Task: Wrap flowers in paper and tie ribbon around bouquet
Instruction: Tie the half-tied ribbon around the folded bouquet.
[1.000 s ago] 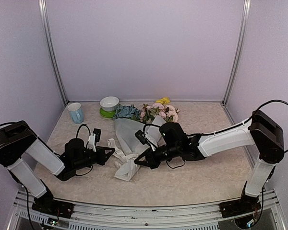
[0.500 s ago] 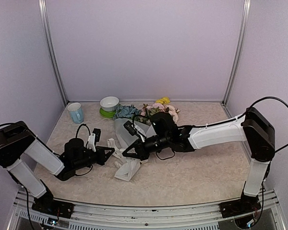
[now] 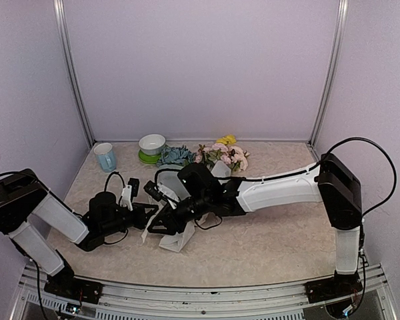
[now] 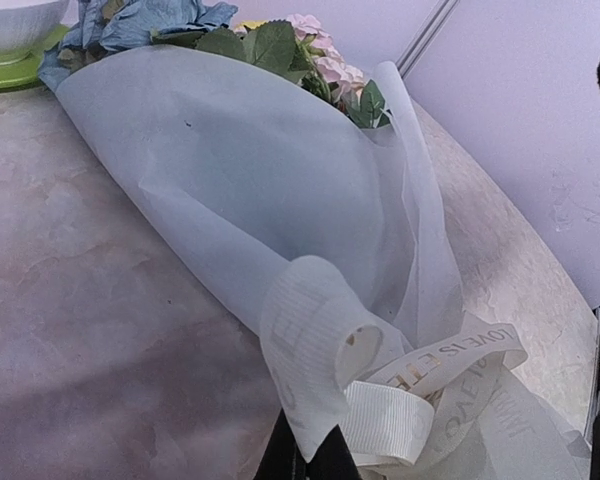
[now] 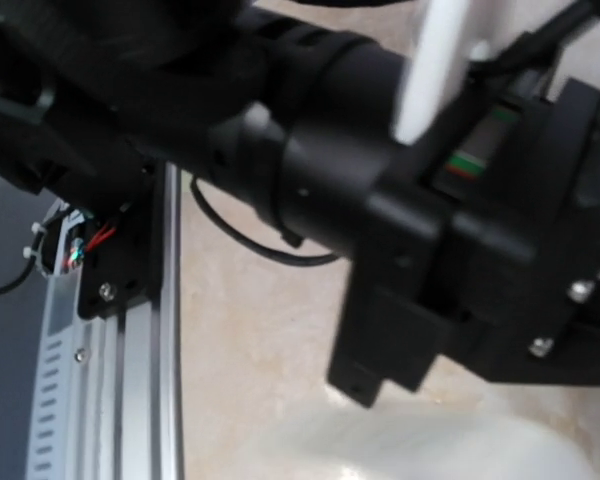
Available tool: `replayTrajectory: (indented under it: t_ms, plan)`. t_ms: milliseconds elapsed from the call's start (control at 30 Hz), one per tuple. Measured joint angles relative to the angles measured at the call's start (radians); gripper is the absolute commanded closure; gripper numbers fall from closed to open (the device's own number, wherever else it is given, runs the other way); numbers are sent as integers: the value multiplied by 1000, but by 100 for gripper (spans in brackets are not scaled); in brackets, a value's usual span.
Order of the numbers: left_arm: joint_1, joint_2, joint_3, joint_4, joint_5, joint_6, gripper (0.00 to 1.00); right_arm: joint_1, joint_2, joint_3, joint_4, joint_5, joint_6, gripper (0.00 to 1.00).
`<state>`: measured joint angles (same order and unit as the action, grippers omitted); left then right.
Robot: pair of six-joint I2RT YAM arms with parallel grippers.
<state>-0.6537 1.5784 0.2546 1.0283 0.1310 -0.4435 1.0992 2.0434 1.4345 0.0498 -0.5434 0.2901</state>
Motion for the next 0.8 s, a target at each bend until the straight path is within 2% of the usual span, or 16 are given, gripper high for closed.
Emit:
replayTrajectory:
  t_ms: [100,200,333,467,567,800]
  plan:
    - [1,0,0,0,0,0,100,5,-13,3,-28,7,-34,45]
    - [2,0,0,0,0,0,100,-2,-92,-67,-40,33,-55,44]
    - [2,0,0,0,-1,2,100,-67,-323,-286,-11,102,-30,51]
    - [3,0,0,-1,-1,3,100,-236,-503,-533,60,169,84,56]
    - [3,0,0,-1,-1,3,100,-328,-491,-645,88,196,158,55]
    - [3,0,0,-13,-1,3,100,-319,-298,-662,183,111,260,47]
